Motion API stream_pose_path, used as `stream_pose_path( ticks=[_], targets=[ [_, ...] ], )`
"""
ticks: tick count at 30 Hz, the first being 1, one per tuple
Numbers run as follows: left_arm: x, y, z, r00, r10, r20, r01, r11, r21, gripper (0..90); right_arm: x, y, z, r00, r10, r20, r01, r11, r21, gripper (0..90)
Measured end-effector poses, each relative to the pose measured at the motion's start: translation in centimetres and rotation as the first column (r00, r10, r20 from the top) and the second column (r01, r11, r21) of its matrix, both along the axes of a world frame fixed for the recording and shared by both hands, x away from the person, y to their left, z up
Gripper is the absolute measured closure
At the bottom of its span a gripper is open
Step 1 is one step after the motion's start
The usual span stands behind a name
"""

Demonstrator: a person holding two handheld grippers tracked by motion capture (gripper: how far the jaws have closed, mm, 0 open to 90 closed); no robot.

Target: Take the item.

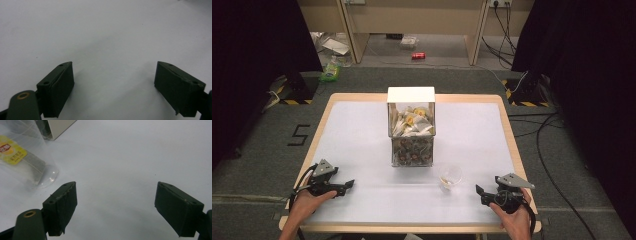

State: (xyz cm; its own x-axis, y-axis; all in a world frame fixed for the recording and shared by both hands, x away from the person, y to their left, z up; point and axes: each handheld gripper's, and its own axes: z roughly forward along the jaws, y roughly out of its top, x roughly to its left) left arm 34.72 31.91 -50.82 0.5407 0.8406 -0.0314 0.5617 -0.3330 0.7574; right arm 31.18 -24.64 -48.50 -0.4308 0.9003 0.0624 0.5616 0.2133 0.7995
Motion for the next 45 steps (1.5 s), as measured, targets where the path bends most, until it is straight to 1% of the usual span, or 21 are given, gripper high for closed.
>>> stream_pose_path(
  ticks=[2,16,17,25,26,29,30,32,34,35,36,38,40,41,45],
  targets=[
    [0.0,0.0,0.0,1.0,0.0,0.0,0.0,1.0,0.0,15.1,-0.3,0.1,-0.1,0.9999,0.014,0.006,-0.014,1.0,-0.019,18.5],
    [0.0,0.0,0.0,1.0,-0.004,0.003,0.004,1.0,-0.001,15.1,-1.4,0.2,-0.3,0.9995,0.032,0.004,-0.031,0.999,-0.018,18.5],
    [0.0,0.0,0.0,1.0,-0.004,0.003,0.004,1.0,0.0,15.1,-1.5,0.1,-0.3,0.9994,0.034,0.009,-0.034,0.999,-0.022,18.4],
    [0.0,0.0,0.0,1.0,-0.005,0.004,0.005,1.0,0.001,15.1,-2.1,0.1,-0.6,0.9987,0.049,0.01,-0.049,0.998,-0.031,18.2],
    [0.0,0.0,0.0,1.0,-0.005,0.004,0.005,1.0,0.001,15.1,-2.2,0.1,-0.6,0.999,0.046,0.003,-0.045,0.999,-0.026,18.2],
    [0.0,0.0,0.0,1.0,-0.005,0.004,0.005,1.0,0.002,15.1,-2.3,0.1,-0.7,0.9986,0.053,0.001,-0.053,0.998,-0.035,18.1],
    [0.0,0.0,0.0,1.0,-0.005,0.004,0.005,1.0,0.002,15.1,-2.5,0.1,-0.8,0.9984,0.056,-0.009,-0.056,0.997,-0.043,17.9],
    [0.0,0.0,0.0,1.0,-0.005,0.004,0.005,1.0,0.002,15.1,-2.5,0.1,-0.9,0.9983,0.058,-0.011,-0.059,0.997,-0.051,17.9],
    [0.0,0.0,0.0,1.0,-0.005,0.004,0.005,1.0,0.002,15.1,-2.7,0.1,-1.1,0.9976,0.066,-0.023,-0.067,0.995,-0.069,17.4],
    [0.0,0.0,0.0,1.0,-0.005,0.004,0.005,1.0,0.002,15.1,-2.7,0.1,-1.1,0.9976,0.066,-0.023,-0.067,0.995,-0.069,17.4],
    [0.0,0.0,0.0,1.0,-0.005,0.004,0.005,1.0,0.002,15.1,-2.9,0.1,-1.2,0.9972,0.064,-0.039,-0.067,0.995,-0.075,17.2],
    [0.0,0.0,0.0,1.0,-0.006,0.004,0.006,1.0,0.002,15.1,-2.9,0.1,-1.3,0.9967,0.07,-0.042,-0.073,0.994,-0.082,17.3],
    [0.0,0.0,0.0,1.0,-0.005,0.004,0.005,1.0,0.003,15.1,-3.0,0.1,-1.5,0.996,0.071,-0.055,-0.076,0.992,-0.098,17.1],
    [0.0,0.0,0.0,1.0,-0.005,0.005,0.005,1.0,0.003,15.1,-3.1,0.1,-1.5,0.9959,0.074,-0.053,-0.079,0.991,-0.105,17.2],
    [0.0,0.0,0.0,1.0,-0.006,0.005,0.005,1.0,0.003,15.1,-3.3,0.1,-1.6,0.9961,0.075,-0.046,-0.079,0.992,-0.1,17.1]
  ],
)
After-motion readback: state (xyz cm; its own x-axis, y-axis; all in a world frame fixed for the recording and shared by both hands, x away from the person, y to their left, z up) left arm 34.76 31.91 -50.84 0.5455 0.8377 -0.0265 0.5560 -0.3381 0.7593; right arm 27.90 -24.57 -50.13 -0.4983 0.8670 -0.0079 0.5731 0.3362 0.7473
